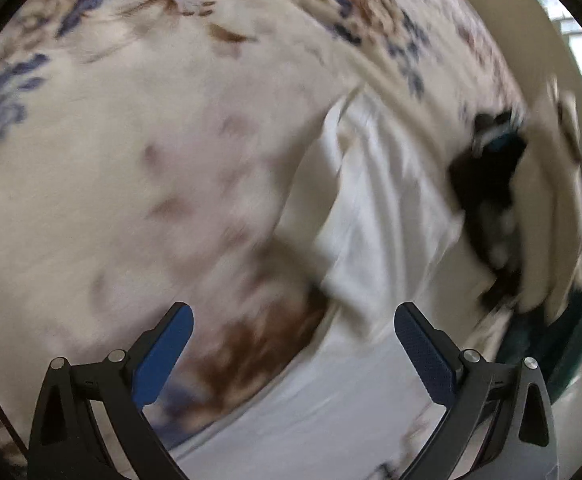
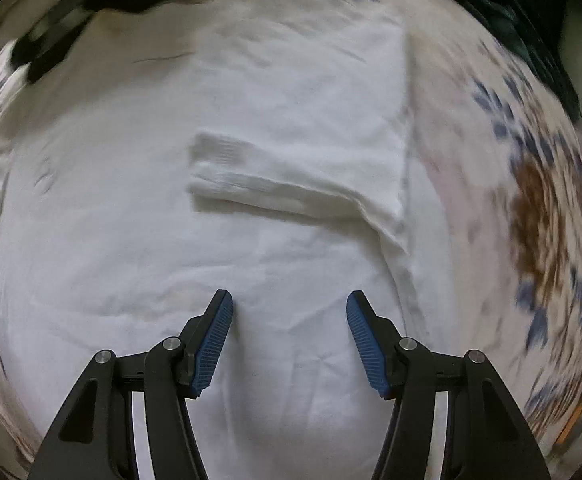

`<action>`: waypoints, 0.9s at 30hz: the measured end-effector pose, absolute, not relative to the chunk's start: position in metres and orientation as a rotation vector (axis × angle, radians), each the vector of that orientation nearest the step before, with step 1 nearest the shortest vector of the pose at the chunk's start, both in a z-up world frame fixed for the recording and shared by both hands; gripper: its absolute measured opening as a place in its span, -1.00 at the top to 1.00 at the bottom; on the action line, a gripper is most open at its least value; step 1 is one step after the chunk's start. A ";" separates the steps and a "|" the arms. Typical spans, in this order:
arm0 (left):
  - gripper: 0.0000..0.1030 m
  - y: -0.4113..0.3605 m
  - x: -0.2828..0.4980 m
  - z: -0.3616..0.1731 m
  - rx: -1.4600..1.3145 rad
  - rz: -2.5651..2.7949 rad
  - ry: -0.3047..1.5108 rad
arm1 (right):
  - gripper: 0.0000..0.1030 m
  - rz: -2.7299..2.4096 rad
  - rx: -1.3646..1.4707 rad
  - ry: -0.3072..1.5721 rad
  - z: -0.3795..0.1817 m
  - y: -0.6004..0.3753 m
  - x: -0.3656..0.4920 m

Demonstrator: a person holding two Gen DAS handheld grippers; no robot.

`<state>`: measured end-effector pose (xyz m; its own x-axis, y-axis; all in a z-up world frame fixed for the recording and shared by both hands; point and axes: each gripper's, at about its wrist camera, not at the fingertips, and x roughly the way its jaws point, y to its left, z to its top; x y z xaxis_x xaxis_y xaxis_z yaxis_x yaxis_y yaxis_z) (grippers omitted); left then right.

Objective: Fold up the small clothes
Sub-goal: 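Fold the sleeve inward onto the shirt body and open the right gripper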

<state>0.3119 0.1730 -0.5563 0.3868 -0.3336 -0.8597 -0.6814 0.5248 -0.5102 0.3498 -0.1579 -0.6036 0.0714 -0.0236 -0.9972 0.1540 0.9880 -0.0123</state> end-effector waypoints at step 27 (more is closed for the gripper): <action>-0.71 0.015 0.358 -0.493 -0.344 -0.273 1.298 | -0.20 -0.317 0.246 1.524 -0.607 -0.244 0.289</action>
<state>0.3578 0.0154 -0.4928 0.2494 -0.3860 -0.8881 0.0047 0.9176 -0.3975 0.2890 -0.2436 -0.6067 0.0198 -0.0496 -0.9986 0.3525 0.9350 -0.0394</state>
